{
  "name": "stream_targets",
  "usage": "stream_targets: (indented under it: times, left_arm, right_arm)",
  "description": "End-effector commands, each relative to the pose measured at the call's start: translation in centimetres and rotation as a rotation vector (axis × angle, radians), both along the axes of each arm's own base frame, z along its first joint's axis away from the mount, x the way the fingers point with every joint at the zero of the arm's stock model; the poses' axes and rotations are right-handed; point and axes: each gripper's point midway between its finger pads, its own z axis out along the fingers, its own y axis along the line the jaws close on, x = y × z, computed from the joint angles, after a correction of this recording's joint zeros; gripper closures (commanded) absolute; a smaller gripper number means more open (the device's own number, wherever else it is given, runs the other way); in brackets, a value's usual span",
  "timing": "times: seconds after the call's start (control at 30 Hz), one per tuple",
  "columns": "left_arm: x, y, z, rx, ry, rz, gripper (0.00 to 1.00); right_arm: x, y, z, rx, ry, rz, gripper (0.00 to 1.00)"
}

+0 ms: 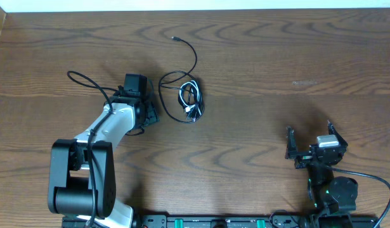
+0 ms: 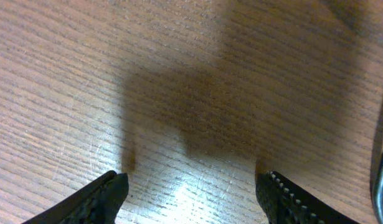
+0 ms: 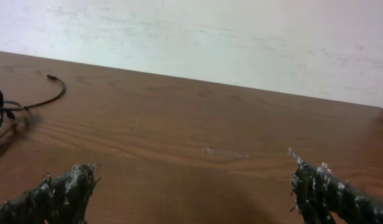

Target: Untangle cables

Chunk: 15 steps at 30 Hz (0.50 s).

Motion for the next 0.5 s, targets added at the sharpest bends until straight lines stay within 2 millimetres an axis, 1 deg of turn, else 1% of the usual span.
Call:
stream_targets:
  times: [0.0,0.17,0.3,0.47]
  left_arm:
    - [0.1,0.4,0.1,0.018,-0.007,0.009,0.24]
    - [0.6,0.3,0.2,0.016,-0.026,0.012,0.11]
    - [0.9,0.3,0.3,0.014,-0.042,0.012,0.07]
    - [1.5,0.3,0.5,0.012,-0.066,0.012,0.04]
  right_arm:
    - [0.0,-0.1,-0.1,-0.010,0.001,-0.004,0.01]
    - [0.0,-0.1,-0.1,-0.010,0.001,-0.004,0.01]
    - [0.0,-0.1,-0.1,-0.010,0.001,-0.004,0.01]
    - [0.0,-0.1,-0.1,-0.010,0.001,-0.004,0.01]
